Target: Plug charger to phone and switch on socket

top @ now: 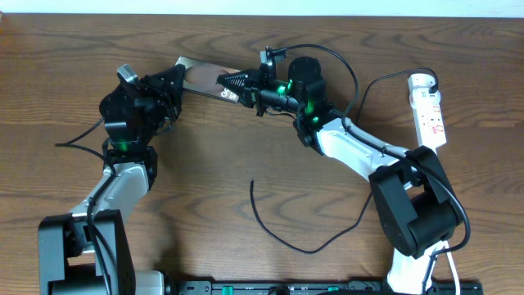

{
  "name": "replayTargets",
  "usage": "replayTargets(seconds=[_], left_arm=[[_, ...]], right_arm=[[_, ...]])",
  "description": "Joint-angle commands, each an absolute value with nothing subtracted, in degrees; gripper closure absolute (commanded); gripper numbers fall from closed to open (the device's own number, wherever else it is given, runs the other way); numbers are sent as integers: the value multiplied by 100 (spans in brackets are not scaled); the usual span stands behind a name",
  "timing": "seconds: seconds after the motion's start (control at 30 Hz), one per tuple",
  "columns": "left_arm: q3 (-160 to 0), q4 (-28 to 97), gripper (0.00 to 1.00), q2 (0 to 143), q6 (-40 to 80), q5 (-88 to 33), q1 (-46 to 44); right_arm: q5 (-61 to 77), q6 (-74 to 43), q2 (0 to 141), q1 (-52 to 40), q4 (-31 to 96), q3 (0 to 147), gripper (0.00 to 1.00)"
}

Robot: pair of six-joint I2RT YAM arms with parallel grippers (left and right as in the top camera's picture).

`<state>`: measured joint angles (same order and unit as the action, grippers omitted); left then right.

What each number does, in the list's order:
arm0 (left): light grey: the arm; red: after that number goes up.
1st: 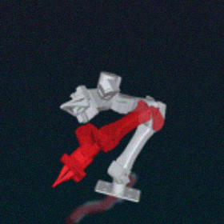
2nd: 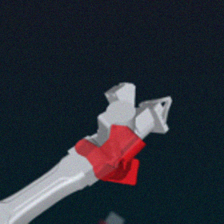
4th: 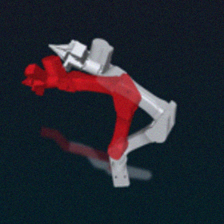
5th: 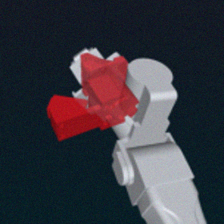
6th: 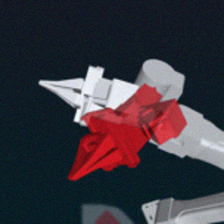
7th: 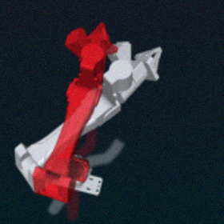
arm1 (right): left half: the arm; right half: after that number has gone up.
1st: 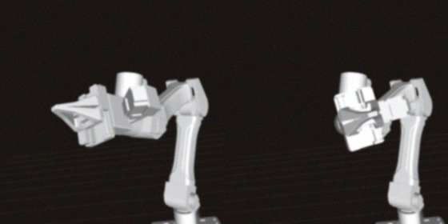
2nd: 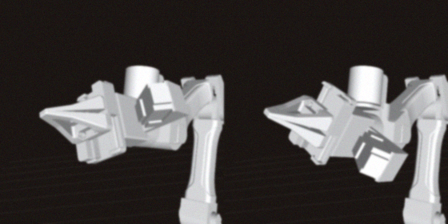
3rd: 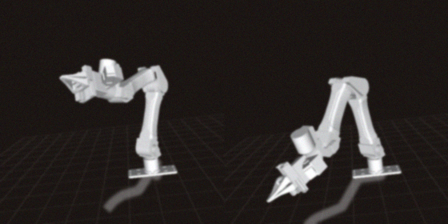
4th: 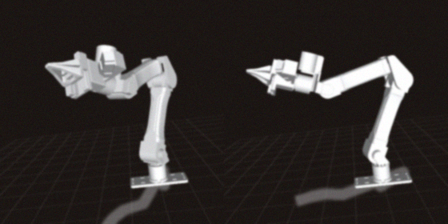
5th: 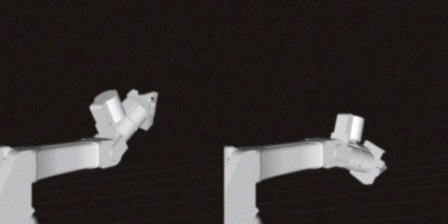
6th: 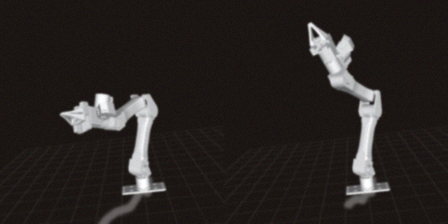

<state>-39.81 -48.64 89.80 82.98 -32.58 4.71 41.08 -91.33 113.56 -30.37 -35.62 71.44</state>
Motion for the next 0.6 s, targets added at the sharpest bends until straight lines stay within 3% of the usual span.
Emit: replayTargets(seconds=[0.0, 0.27, 0.3, 0.33, 0.4, 0.47, 0.53, 0.57], left_arm=[[-4071, -5030, 93, 8871, 8241, -3603, 340], [-4071, -5033, 93, 8871, 8241, -3601, 340], [-4071, -5033, 93, 8871, 8241, -3601, 340], [-4071, -5033, 93, 8873, 8241, -3601, 340], [-4071, -5033, 93, 8873, 8241, -3594, 342], [-4073, -5030, 93, 8871, 8241, -3533, 346], [-4071, -5033, 93, 8871, 8239, -3463, 353], [-4073, -5030, 93, 8871, 8239, -3430, 357]], right_arm=[[3933, -9059, 11316, -3181, -3487, 7214, 99], [3931, -9059, 11316, -3197, -3487, 7214, 99], [3929, -9059, 11316, -3197, -3489, 7214, 94], [3916, -9059, 11316, -3197, -3489, 7214, 87], [3887, -9059, 11316, -3197, -3496, 7214, 57], [3848, -9059, 11316, -3190, -3503, 7214, 18], [3828, -9059, 11316, -3179, -3516, 7214, 1], [3826, -9039, 11316, -3168, -3520, 7214, 1]])
